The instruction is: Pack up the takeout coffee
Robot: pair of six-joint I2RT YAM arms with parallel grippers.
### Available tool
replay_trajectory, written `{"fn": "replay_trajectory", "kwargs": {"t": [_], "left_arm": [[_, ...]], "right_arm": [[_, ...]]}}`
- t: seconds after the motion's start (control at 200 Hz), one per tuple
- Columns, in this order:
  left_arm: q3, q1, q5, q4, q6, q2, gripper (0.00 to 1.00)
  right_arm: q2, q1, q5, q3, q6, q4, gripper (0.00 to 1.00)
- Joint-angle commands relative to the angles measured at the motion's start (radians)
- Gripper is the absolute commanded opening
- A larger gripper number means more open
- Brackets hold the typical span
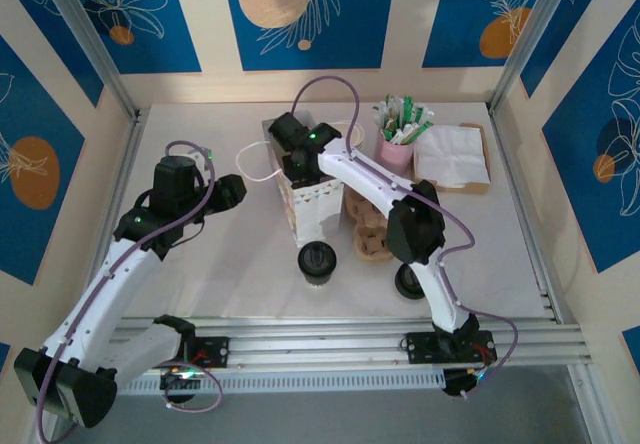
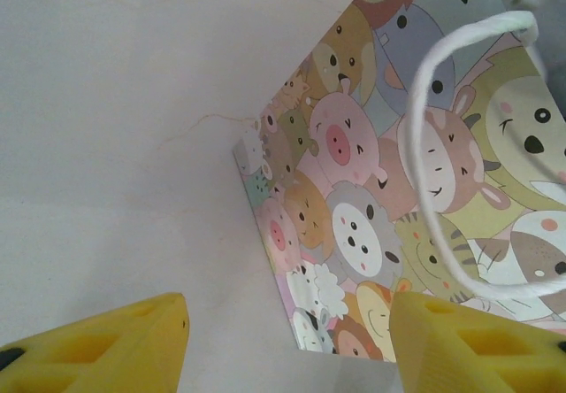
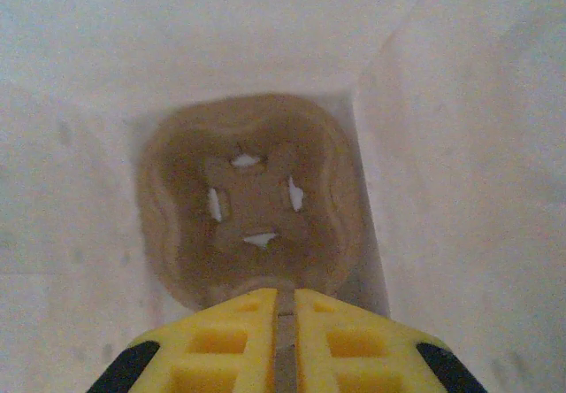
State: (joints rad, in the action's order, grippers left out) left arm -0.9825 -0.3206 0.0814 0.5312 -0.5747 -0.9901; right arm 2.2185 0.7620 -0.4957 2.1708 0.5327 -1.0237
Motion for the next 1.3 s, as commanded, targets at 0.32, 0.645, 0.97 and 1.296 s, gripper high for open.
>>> {"fn": "replay_trajectory", "kwargs": {"t": [0.32, 0.645, 0.97, 1.296], "left_arm": [[-0.019, 0.009, 0.038, -0.018, -0.011, 0.011, 0.62], [-0.045, 0.009, 0.036, -0.042, -0.027, 0.024, 0.66], [-0.074, 0.008, 0.090, -0.130, -0.077, -0.011, 0.75], [-0.090, 0.012, 0.080, -0.174, -0.105, -0.107, 0.77]], "right_arm": [[-0.129, 0.017, 0.029, 0.105, 0.009, -0.111, 0.16], [-0.113, 0.028, -0.039, 0.135, 0.004, -0.175, 0.15], [-0.143, 0.037, -0.072, 0.132, -0.012, -0.187, 0.15], [-0.183, 0.052, -0.087, 0.126, -0.025, -0.201, 0.15]]}}
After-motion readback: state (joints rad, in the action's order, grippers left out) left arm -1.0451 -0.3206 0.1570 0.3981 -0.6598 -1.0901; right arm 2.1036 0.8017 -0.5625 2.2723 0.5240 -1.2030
